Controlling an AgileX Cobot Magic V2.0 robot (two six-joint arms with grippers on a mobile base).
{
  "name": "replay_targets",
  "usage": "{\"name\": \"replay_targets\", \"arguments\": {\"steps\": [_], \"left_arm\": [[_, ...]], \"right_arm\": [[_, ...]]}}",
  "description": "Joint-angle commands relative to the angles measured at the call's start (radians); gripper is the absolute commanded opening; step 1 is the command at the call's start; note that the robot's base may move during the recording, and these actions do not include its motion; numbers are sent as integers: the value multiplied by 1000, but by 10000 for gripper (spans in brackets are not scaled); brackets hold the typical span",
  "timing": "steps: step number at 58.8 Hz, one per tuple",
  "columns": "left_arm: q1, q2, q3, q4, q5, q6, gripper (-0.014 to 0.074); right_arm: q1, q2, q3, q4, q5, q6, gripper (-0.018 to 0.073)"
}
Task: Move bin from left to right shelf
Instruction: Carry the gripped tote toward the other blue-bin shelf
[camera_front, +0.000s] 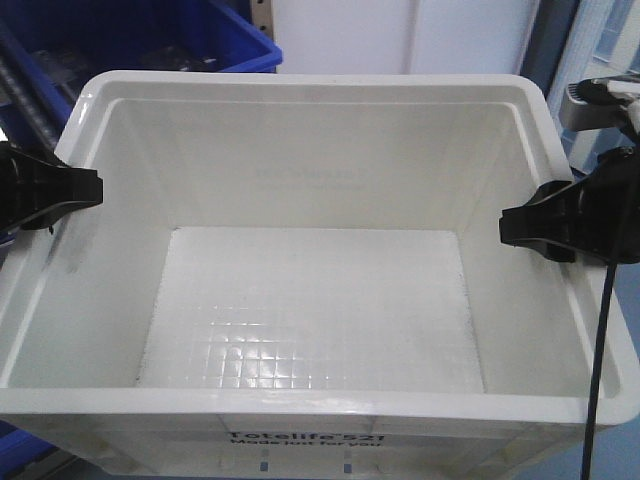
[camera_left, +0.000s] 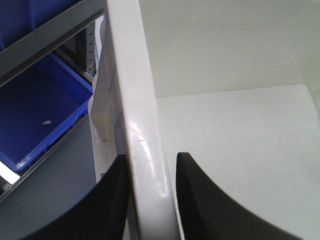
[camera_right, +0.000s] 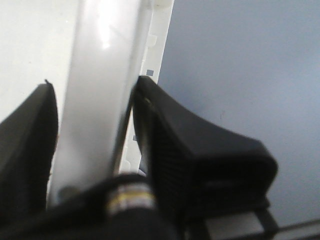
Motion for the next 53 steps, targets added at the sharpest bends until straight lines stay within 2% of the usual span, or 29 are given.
{"name": "replay_targets", "arguments": {"steps": [1,53], "left_arm": [[-7,-38,-41,-72,-97,40,-6],[-7,-38,-41,-72,-97,40,-6]], "right_arm": [[-4,-25,-39,24,-93,-15,-4],[-4,-25,-39,24,-93,-15,-4]]}}
